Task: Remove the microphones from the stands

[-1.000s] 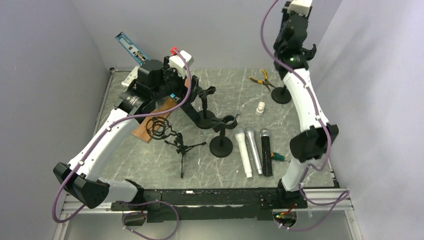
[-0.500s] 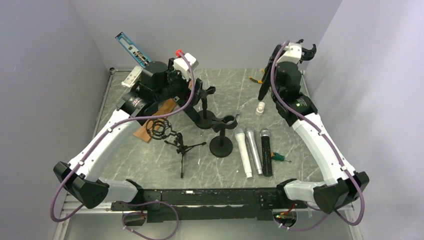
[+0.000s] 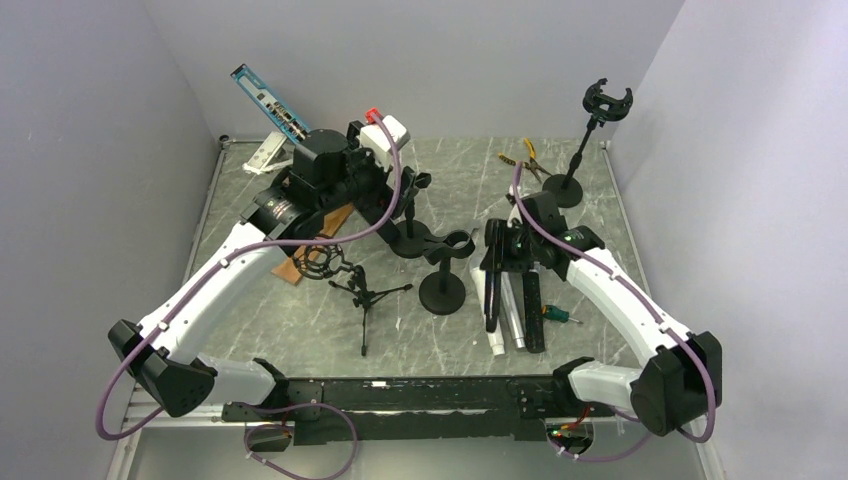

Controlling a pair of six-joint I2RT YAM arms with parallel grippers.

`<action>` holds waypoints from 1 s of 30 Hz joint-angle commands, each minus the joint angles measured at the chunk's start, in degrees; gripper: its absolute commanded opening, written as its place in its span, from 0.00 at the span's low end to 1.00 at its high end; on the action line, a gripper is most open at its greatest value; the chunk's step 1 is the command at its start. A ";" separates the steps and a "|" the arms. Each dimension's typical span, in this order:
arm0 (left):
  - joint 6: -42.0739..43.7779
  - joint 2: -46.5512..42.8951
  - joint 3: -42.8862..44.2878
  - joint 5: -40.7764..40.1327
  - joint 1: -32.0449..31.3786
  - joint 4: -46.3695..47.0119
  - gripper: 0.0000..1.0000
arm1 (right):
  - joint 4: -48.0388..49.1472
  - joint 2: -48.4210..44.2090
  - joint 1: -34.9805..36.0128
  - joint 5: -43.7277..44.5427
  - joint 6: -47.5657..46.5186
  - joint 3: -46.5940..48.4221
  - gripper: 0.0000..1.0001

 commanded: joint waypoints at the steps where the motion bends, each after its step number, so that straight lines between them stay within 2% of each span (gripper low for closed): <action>1: 2.09 -0.05 -0.35 -2.05 -1.57 1.11 0.99 | 0.90 0.66 0.14 -12.08 1.85 -3.99 0.00; 7: 3.11 0.01 -0.70 -3.73 -2.93 1.07 0.99 | 8.05 4.13 0.53 -16.31 3.99 -8.86 0.05; 21: 3.33 -0.16 -0.83 -4.14 -3.45 1.16 0.99 | 11.13 15.21 2.94 -11.54 2.49 -8.65 0.20; 30: 3.66 -0.35 -0.97 -4.74 -4.02 1.17 0.99 | 8.67 15.45 3.02 -5.30 1.88 -6.77 0.40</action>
